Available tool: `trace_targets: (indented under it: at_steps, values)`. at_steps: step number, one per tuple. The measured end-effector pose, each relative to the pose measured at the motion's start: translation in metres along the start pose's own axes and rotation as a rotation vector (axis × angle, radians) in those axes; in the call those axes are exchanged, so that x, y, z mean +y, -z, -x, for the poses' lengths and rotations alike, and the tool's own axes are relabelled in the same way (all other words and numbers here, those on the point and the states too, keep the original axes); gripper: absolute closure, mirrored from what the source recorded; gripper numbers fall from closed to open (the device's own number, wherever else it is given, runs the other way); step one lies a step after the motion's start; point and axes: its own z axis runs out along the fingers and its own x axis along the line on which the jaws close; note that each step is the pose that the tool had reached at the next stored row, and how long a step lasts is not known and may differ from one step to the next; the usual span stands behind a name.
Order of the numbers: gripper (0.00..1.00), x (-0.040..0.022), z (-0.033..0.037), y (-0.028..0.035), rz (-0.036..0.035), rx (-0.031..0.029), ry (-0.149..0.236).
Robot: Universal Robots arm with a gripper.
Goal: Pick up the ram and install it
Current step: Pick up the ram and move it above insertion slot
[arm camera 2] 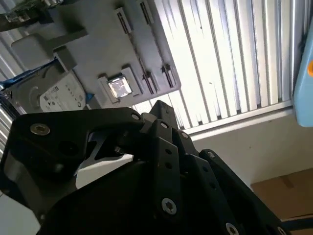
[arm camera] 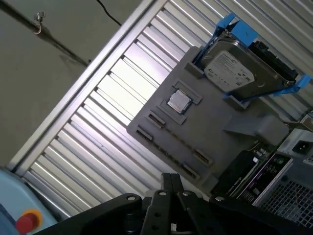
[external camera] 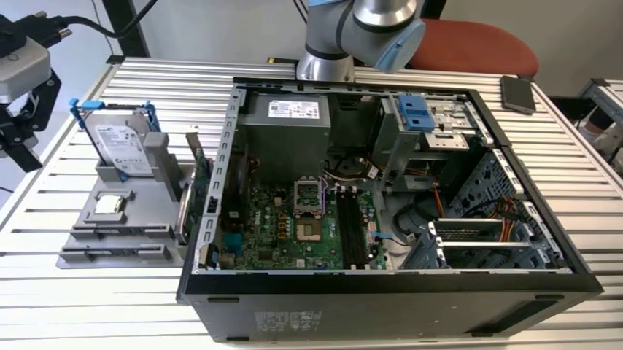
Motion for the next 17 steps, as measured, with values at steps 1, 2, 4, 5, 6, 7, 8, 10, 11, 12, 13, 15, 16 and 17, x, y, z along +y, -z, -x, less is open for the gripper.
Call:
trace_targets:
  at_steps: [1,2,4,5,6,7,8,10,11,12,13,15,16,17]
  values:
    - [1.00,0.0000,0.0000,0.0001,0.0001,0.0008,0.011]
    - [1.00,0.0000,0.0000,0.0001,0.0004,0.0016,0.026]
    - [1.00,0.0001,0.0000,0.0001,0.0011,0.0033,0.061]
    - [1.00,0.0001,0.0000,0.0001,0.0013,0.0041,0.077]
    - [1.00,0.0000,0.0000,0.0001,0.0016,0.0046,0.093]
    - [1.00,0.0000,0.0000,0.0001,0.0019,0.0054,0.108]
    - [1.00,0.0000,0.0000,0.0001,0.0022,0.0062,0.126]
    - [1.00,0.0000,0.0000,0.0001,0.0013,0.0061,0.161]
    - [1.00,-0.0001,0.0001,0.0002,-0.0005,0.0048,0.178]
    - [1.00,0.0000,0.0001,0.0002,-0.0030,0.0026,0.193]
    - [1.00,0.0000,0.0000,0.0001,-0.0066,-0.0009,0.208]
    - [1.00,0.0000,0.0000,0.0001,-0.0174,-0.0107,0.234]
    - [1.00,0.0000,0.0000,0.0001,-0.0225,-0.0156,0.246]
    - [1.00,-0.0001,0.0000,0.0001,-0.0266,-0.0193,0.260]
